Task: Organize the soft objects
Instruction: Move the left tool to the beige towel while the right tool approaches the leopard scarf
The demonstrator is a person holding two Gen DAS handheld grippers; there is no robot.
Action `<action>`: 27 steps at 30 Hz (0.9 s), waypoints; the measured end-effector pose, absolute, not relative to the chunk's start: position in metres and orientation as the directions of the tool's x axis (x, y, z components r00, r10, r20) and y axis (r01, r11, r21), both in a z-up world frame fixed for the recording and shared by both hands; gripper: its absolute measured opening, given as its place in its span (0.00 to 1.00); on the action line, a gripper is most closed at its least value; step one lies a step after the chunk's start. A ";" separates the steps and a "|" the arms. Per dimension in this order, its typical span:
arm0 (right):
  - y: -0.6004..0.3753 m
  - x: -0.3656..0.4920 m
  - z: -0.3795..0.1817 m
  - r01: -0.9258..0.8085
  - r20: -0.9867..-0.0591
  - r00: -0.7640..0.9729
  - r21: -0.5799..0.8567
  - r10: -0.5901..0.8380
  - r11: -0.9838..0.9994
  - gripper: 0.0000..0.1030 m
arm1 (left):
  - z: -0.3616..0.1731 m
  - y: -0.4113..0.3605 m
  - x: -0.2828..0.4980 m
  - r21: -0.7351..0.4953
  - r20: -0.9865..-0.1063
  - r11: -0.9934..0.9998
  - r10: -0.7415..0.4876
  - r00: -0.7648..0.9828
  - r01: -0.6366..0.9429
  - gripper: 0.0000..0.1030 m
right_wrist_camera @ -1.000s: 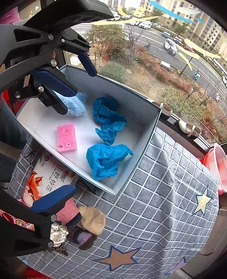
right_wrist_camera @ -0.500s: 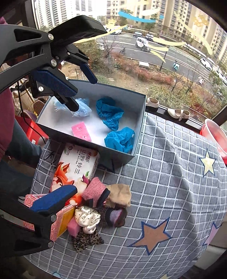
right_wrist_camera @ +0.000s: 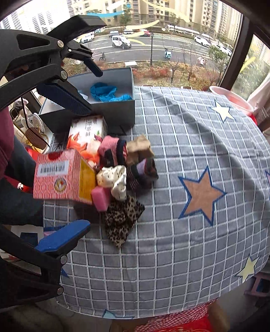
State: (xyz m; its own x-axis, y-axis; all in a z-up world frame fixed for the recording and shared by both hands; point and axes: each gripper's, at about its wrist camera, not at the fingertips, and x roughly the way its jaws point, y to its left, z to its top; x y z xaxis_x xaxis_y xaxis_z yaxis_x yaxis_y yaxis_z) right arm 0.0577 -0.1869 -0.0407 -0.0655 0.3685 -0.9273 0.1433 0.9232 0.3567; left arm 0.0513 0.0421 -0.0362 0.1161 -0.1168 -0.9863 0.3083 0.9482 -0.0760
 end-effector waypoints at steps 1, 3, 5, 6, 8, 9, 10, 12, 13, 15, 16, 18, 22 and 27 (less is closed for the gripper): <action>-0.197 0.057 -0.047 0.161 -0.928 -0.070 0.352 0.366 0.922 0.99 | -0.042 0.035 0.058 -0.069 -0.989 0.944 -0.107 0.102 0.321 1.00; -0.215 0.055 -0.061 0.195 -0.928 -0.086 0.340 0.361 0.920 0.99 | -0.058 0.021 0.071 -0.058 -0.994 0.935 -0.085 0.064 0.350 1.00; -0.229 0.051 -0.077 0.223 -0.926 -0.107 0.333 0.363 0.916 0.99 | -0.074 0.008 0.084 -0.040 -0.998 0.926 -0.056 0.031 0.376 1.00; -0.235 0.049 -0.084 0.235 -0.923 -0.117 0.332 0.366 0.913 0.99 | -0.083 0.002 0.090 -0.028 -0.999 0.921 -0.037 0.015 0.387 1.00; -0.245 0.046 -0.098 0.251 -0.919 -0.135 0.330 0.370 0.910 0.99 | -0.098 -0.007 0.101 -0.004 -1.000 0.917 0.002 -0.016 0.398 1.00; -0.249 0.045 -0.107 0.257 -0.918 -0.147 0.324 0.368 0.910 0.99 | -0.106 -0.011 0.107 -0.002 -0.999 0.916 0.011 -0.030 0.401 1.00; -0.253 0.044 -0.113 0.263 -0.917 -0.155 0.320 0.367 0.910 0.99 | -0.112 -0.014 0.113 -0.001 -0.999 0.916 0.018 -0.043 0.402 1.00; -0.261 0.045 -0.127 0.279 -0.915 -0.166 0.315 0.368 0.907 0.99 | -0.128 -0.021 0.123 0.011 -0.995 0.913 0.049 -0.083 0.407 1.00; -0.263 0.045 -0.132 0.286 -0.914 -0.169 0.313 0.369 0.906 0.99 | -0.137 -0.024 0.127 0.013 -0.992 0.912 0.064 -0.109 0.411 1.00; -0.266 0.048 -0.144 0.294 -0.914 -0.177 0.306 0.366 0.906 0.99 | -0.154 -0.028 0.134 0.004 -0.984 0.914 0.075 -0.159 0.405 1.00; -0.267 0.050 -0.149 0.294 -0.915 -0.181 0.300 0.361 0.908 0.99 | -0.162 -0.029 0.136 0.002 -0.980 0.917 0.082 -0.181 0.400 1.00; -0.266 0.055 -0.160 0.285 -0.917 -0.186 0.292 0.352 0.913 0.99 | -0.173 -0.030 0.139 0.005 -0.974 0.921 0.092 -0.206 0.390 1.00; -0.258 0.068 -0.177 0.257 -0.924 -0.187 0.281 0.332 0.925 0.99 | -0.191 -0.029 0.144 0.013 -0.961 0.929 0.114 -0.252 0.370 1.00; -0.236 0.081 -0.205 0.176 -0.933 -0.222 0.247 0.283 0.953 0.99 | -0.207 -0.025 0.142 0.031 -0.949 0.928 0.144 -0.281 0.371 0.95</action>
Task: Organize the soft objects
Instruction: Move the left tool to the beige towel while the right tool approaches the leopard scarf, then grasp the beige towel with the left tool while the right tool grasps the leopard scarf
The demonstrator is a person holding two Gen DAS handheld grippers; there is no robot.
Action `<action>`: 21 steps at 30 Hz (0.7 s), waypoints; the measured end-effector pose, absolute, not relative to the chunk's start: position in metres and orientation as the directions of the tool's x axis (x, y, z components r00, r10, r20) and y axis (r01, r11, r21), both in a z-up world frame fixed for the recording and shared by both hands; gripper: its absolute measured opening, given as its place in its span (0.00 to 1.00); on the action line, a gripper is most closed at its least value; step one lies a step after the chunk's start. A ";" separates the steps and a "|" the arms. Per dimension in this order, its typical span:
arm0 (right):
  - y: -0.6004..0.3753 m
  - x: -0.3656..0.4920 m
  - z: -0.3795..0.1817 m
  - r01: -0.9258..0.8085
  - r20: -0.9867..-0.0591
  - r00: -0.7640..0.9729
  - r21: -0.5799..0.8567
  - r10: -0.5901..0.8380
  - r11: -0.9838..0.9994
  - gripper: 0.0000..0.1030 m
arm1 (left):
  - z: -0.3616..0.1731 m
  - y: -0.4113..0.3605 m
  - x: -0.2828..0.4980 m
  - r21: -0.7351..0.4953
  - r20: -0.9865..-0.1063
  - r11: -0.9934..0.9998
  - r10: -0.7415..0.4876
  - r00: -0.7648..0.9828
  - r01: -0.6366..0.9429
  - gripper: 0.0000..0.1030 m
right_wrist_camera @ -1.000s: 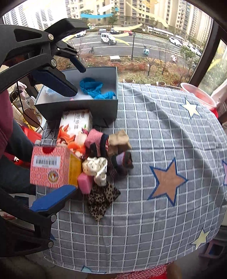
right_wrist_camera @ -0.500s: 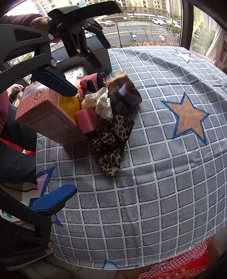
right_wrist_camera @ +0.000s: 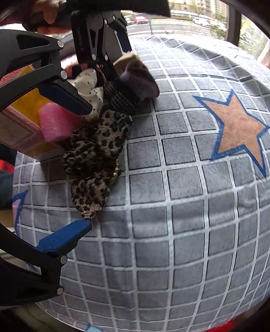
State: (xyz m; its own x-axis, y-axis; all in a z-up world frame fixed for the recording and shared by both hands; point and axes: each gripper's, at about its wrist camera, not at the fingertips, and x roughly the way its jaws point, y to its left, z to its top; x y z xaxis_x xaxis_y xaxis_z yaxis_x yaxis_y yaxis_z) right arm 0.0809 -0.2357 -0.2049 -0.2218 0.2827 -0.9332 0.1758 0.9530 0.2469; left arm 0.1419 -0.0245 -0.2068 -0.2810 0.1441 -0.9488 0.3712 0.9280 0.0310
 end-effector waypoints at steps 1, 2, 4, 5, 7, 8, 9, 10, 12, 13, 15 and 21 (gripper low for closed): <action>-0.232 0.082 -0.210 0.150 -0.939 -0.231 0.225 0.256 0.963 0.99 | -0.209 -0.024 0.141 0.030 -0.947 0.928 0.146 -0.286 0.372 0.94; -0.228 0.083 -0.215 0.124 -0.944 -0.240 0.200 0.225 0.972 0.99 | -0.211 -0.025 0.140 0.031 -0.945 0.927 0.149 -0.291 0.374 0.94; -0.224 0.080 -0.224 0.080 -0.949 -0.261 0.159 0.175 0.984 0.99 | -0.217 -0.030 0.137 0.036 -0.941 0.922 0.161 -0.297 0.386 0.94; -0.224 0.079 -0.226 0.075 -0.948 -0.267 0.161 0.175 0.984 0.99 | -0.221 -0.034 0.134 0.041 -0.940 0.918 0.169 -0.295 0.395 0.94; -0.225 0.075 -0.229 0.060 -0.947 -0.267 0.168 0.178 0.984 0.99 | -0.227 -0.042 0.131 0.039 -0.937 0.912 0.174 -0.302 0.408 0.93; -0.223 0.073 -0.230 0.038 -0.951 -0.262 0.161 0.166 0.986 0.99 | -0.229 -0.047 0.129 0.032 -0.936 0.912 0.171 -0.308 0.408 0.91; -0.220 0.071 -0.230 0.000 -0.957 -0.254 0.147 0.142 0.989 0.99 | -0.231 -0.051 0.128 0.025 -0.936 0.914 0.164 -0.313 0.405 0.89; -0.217 0.069 -0.231 -0.032 -0.962 -0.246 0.131 0.119 0.991 0.99 | -0.231 -0.055 0.126 0.017 -0.938 0.916 0.154 -0.311 0.402 0.88; -0.215 0.067 -0.230 -0.092 -0.977 -0.207 0.064 0.044 0.994 0.99 | -0.229 -0.059 0.125 0.018 -0.949 0.919 0.140 -0.283 0.393 0.84; -0.219 0.068 -0.228 -0.101 -0.984 -0.179 0.016 -0.002 0.995 0.99 | -0.226 -0.059 0.128 0.036 -0.955 0.922 0.145 -0.258 0.386 0.84; -0.237 0.073 -0.223 -0.059 -0.989 -0.136 -0.048 -0.055 0.997 0.99 | -0.223 -0.055 0.134 0.060 -0.966 0.937 0.142 -0.217 0.344 0.84; -0.315 0.078 -0.216 0.181 -0.989 -0.144 0.002 0.028 0.983 0.99 | -0.230 -0.044 0.136 -0.001 -0.961 0.966 0.070 -0.266 0.259 0.84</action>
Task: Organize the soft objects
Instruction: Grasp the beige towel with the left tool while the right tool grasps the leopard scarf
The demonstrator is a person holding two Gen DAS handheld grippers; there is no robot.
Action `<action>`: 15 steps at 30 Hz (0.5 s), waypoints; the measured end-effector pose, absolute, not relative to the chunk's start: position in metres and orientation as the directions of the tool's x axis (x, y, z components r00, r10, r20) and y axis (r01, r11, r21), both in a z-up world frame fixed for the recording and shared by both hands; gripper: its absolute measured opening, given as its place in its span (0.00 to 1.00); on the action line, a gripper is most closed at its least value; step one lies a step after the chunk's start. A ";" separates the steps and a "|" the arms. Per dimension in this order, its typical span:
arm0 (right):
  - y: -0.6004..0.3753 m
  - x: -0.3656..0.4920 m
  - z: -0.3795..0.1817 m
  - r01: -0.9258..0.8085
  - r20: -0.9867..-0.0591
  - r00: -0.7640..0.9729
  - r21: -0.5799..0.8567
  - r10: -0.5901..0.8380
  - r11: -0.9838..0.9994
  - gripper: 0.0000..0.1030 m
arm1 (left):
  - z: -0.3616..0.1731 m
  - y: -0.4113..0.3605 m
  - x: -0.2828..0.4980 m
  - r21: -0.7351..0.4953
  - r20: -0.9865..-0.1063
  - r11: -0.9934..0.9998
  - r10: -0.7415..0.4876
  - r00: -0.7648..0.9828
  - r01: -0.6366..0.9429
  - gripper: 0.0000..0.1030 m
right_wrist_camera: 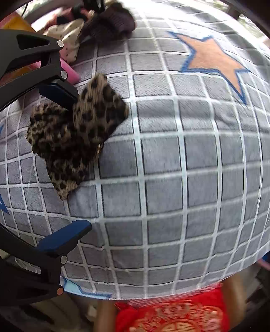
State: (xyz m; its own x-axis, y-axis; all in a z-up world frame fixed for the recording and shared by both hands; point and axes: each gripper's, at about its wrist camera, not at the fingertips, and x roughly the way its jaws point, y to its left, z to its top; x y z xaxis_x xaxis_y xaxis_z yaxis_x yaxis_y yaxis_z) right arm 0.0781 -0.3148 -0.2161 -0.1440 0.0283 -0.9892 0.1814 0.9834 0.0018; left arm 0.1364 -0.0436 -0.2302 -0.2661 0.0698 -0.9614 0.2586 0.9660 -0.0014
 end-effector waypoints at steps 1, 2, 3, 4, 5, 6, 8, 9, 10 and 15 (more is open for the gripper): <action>-0.317 0.076 -0.214 0.191 -0.989 -0.138 0.029 0.056 0.981 0.99 | -0.231 -0.045 0.134 0.001 -0.960 0.965 0.075 -0.269 0.263 0.84; -0.316 0.074 -0.212 0.188 -0.988 -0.132 0.054 0.080 0.981 0.99 | -0.232 -0.044 0.131 0.006 -0.960 0.964 0.080 -0.269 0.267 0.84; -0.311 0.071 -0.212 0.169 -0.987 -0.130 0.068 0.091 0.983 0.99 | -0.235 -0.048 0.129 0.010 -0.959 0.962 0.087 -0.270 0.272 0.85; -0.310 0.070 -0.213 0.146 -0.987 -0.131 0.068 0.088 0.987 0.99 | -0.236 -0.050 0.126 0.012 -0.960 0.962 0.088 -0.266 0.273 0.85; -0.305 0.069 -0.216 0.130 -0.987 -0.140 0.059 0.077 0.990 0.99 | -0.237 -0.051 0.124 0.012 -0.960 0.963 0.086 -0.267 0.268 0.85; -0.299 0.067 -0.220 0.113 -0.987 -0.149 0.045 0.062 0.993 0.99 | -0.237 -0.052 0.123 0.011 -0.960 0.964 0.084 -0.267 0.264 0.85; -0.292 0.066 -0.229 0.105 -0.986 -0.160 0.031 0.048 0.994 1.00 | -0.237 -0.055 0.126 0.008 -0.960 0.967 0.079 -0.269 0.256 0.86; -0.290 0.064 -0.233 0.107 -0.986 -0.163 0.023 0.041 0.994 1.00 | -0.237 -0.056 0.126 0.006 -0.960 0.968 0.076 -0.268 0.252 0.88; -0.288 0.066 -0.232 0.109 -0.988 -0.150 0.021 0.037 0.994 1.00 | -0.237 -0.055 0.127 0.009 -0.961 0.969 0.077 -0.266 0.248 0.89; -0.272 0.065 -0.234 0.125 -0.989 -0.143 0.012 0.030 0.992 1.00 | -0.252 -0.027 0.136 0.002 -0.963 0.977 0.060 -0.263 0.215 1.00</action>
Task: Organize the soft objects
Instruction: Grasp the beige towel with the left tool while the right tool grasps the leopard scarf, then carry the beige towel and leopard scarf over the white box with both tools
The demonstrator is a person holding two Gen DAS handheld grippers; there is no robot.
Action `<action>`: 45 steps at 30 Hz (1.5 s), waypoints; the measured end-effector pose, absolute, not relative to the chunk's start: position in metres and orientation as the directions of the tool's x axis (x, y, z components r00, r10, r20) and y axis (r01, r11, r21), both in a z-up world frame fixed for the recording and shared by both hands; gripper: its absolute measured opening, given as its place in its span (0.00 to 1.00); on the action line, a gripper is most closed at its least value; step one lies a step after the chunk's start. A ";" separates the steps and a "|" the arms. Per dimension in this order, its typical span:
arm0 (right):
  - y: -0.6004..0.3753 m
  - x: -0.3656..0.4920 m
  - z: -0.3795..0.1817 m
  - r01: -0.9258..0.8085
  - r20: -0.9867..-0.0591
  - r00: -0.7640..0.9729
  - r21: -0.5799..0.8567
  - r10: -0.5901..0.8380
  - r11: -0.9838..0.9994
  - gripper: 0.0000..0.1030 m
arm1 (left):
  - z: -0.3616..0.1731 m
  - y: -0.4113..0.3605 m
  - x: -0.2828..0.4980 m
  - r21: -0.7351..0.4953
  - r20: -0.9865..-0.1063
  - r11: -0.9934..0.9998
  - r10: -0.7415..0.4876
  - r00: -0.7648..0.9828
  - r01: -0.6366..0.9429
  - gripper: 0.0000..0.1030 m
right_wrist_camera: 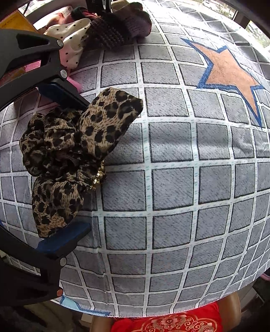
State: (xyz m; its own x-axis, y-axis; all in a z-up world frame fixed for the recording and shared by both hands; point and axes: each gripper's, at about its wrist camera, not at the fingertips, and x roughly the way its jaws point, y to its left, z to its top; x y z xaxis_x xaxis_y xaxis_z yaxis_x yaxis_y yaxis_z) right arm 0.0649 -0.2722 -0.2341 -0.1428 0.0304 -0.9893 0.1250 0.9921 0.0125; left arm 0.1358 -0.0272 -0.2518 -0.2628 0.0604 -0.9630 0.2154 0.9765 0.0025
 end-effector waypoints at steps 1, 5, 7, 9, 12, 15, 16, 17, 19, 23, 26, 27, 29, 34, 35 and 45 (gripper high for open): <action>-0.273 0.063 -0.234 0.126 -0.990 -0.139 0.013 0.030 0.992 1.00 | -0.252 -0.027 0.135 0.004 -0.964 0.976 0.062 -0.260 0.219 1.00; -0.277 0.064 -0.230 0.106 -0.988 -0.151 0.014 0.030 0.994 1.00 | -0.250 -0.024 0.130 -0.002 -0.969 0.978 0.050 -0.241 0.210 0.97; -0.275 0.070 -0.230 0.104 -0.988 -0.151 0.016 0.031 0.994 0.99 | -0.242 -0.024 0.126 -0.005 -0.976 0.974 0.045 -0.215 0.226 0.87; -0.275 0.067 -0.228 0.095 -0.990 -0.136 0.012 0.025 0.995 0.85 | -0.233 -0.029 0.124 -0.009 -0.982 0.965 0.041 -0.185 0.263 0.56; -0.273 0.062 -0.214 0.050 -0.996 -0.083 0.010 0.015 0.999 0.59 | -0.227 -0.033 0.123 -0.056 -0.980 0.956 0.003 -0.198 0.289 0.30; -0.278 0.059 -0.206 0.054 -0.997 -0.054 0.053 0.056 0.997 0.47 | -0.217 -0.033 0.125 -0.033 -0.987 0.951 0.018 -0.160 0.308 0.30; -0.280 0.058 -0.203 0.066 -0.996 -0.050 0.070 0.073 0.995 0.47 | -0.212 -0.033 0.126 -0.030 -0.989 0.953 0.014 -0.144 0.301 0.30; -0.284 0.057 -0.200 0.079 -0.995 -0.040 0.089 0.092 0.993 0.47 | -0.205 -0.031 0.129 -0.030 -0.992 0.956 0.007 -0.125 0.292 0.30; -0.291 0.054 -0.190 0.109 -0.991 -0.014 0.130 0.132 0.986 0.47 | -0.189 -0.028 0.133 -0.019 -0.997 0.959 0.004 -0.080 0.282 0.30; -0.307 0.050 -0.172 0.166 -0.983 0.028 0.186 0.183 0.968 0.47 | -0.157 -0.032 0.142 -0.028 -1.000 0.961 -0.028 -0.004 0.274 0.30; -0.317 0.045 -0.161 0.201 -0.977 0.049 0.215 0.209 0.956 0.47 | -0.128 -0.048 0.151 -0.039 -0.997 0.952 -0.057 0.051 0.303 0.30; -0.320 0.043 -0.157 0.210 -0.975 0.056 0.222 0.215 0.952 0.47 | -0.121 -0.053 0.151 -0.044 -0.996 0.948 -0.068 0.064 0.315 0.30; -0.327 0.038 -0.149 0.224 -0.973 0.068 0.228 0.218 0.948 0.47 | -0.105 -0.071 0.149 -0.063 -0.992 0.939 -0.096 0.082 0.338 0.30; -0.338 0.030 -0.135 0.248 -0.972 0.086 0.235 0.220 0.940 0.47 | -0.076 -0.112 0.143 -0.113 -0.981 0.909 -0.166 0.100 0.401 0.30; -0.339 0.027 -0.132 0.253 -0.971 0.088 0.236 0.221 0.938 0.47 | -0.074 -0.122 0.139 -0.120 -0.979 0.900 -0.178 0.101 0.419 0.30; -0.339 -0.006 -0.106 0.262 -0.979 0.123 0.192 0.165 0.946 0.47 | -0.032 -0.175 0.076 -0.215 -0.951 0.783 -0.305 0.058 0.584 0.30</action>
State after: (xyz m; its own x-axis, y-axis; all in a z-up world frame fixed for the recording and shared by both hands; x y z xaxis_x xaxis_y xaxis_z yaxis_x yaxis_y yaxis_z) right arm -0.0057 -0.3387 -0.1056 0.1226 0.1650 -0.9786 0.2615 0.9458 0.1923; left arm 0.0764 -0.1747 -0.0317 0.0580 -0.3046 -0.9507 0.5839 0.7827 -0.2152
